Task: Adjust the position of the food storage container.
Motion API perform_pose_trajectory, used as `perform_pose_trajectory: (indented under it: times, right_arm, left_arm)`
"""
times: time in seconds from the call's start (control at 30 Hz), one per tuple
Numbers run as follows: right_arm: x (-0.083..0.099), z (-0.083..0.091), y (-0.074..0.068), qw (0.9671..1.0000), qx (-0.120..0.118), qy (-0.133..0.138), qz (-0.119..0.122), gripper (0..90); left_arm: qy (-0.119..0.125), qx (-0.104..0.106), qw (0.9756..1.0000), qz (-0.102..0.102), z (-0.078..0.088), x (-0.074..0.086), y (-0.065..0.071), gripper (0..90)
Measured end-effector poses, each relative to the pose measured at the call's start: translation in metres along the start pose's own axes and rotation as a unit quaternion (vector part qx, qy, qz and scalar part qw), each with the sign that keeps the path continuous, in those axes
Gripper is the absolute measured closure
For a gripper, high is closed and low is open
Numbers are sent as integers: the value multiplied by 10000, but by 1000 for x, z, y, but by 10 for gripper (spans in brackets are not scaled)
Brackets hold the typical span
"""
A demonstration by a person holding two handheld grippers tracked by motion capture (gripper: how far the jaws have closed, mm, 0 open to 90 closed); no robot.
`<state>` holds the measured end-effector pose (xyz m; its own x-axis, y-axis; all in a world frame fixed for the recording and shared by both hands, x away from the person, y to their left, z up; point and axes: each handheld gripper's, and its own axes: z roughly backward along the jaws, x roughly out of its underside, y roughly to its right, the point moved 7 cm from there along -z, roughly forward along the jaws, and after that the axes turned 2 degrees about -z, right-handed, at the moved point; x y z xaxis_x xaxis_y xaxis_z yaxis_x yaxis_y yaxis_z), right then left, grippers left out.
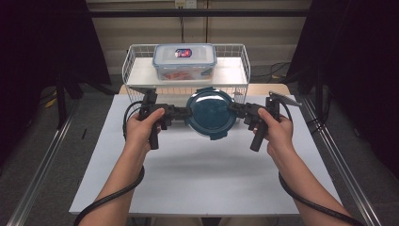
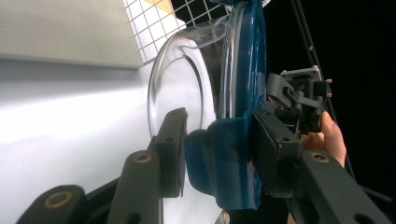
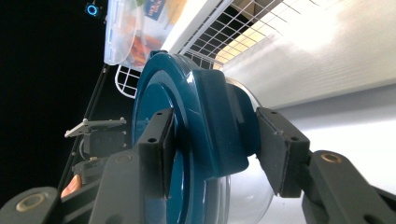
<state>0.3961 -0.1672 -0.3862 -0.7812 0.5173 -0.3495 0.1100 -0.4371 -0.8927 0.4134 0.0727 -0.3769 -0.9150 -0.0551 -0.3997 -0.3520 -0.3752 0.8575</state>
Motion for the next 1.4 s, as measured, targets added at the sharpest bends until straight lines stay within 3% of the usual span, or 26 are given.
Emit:
perform_pose_trajectory:
  times: [0.3,0.77,1.4]
  right_arm:
    - [-7,-5,-19,9998,-202,-49,-80,527]
    - [-12,-13,-38,9996,-276,-82,-22,527]
    - [-21,-18,-65,9990,-436,-8,48,527]
  left_arm:
    - [132,147,9997,166,15,-7,5,581]
    - [201,91,9997,93,31,-17,13,580]
    - [287,5,9996,27,49,-32,35,580]
